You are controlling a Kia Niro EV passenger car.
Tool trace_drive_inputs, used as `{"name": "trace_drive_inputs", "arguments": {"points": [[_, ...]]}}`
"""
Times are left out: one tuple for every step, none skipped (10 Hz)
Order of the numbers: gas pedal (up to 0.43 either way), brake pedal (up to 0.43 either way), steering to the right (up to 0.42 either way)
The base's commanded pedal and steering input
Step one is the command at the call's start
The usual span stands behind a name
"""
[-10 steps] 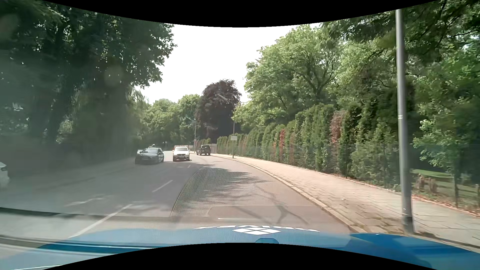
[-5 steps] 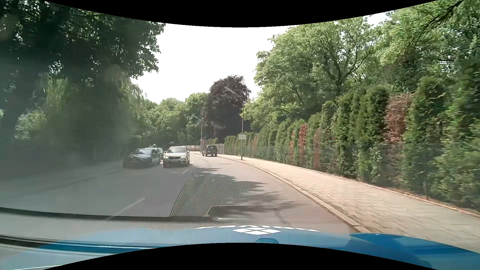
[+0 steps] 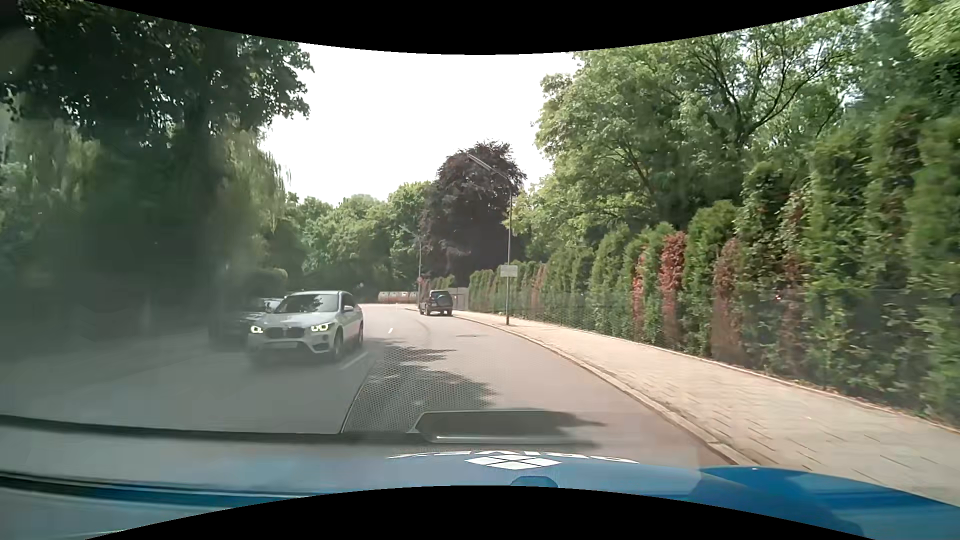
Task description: Follow the waypoints while adhering to traffic rules and regulations
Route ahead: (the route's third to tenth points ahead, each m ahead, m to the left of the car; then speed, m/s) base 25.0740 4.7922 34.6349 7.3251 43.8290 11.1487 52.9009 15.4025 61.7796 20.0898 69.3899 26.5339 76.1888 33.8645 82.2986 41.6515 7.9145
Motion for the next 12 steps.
{"name": "trace_drive_inputs", "arguments": {"points": [[0.15,0.0,-0.062],[0.15,0.0,-0.061],[0.15,0.0,-0.06],[0.15,0.0,-0.061],[0.15,0.0,-0.06],[0.15,0.0,-0.06],[0.15,0.0,-0.06],[0.15,0.0,-0.06],[0.15,0.0,-0.06],[0.15,0.0,-0.06],[0.15,0.0,-0.06],[0.15,0.0,-0.06]]}}
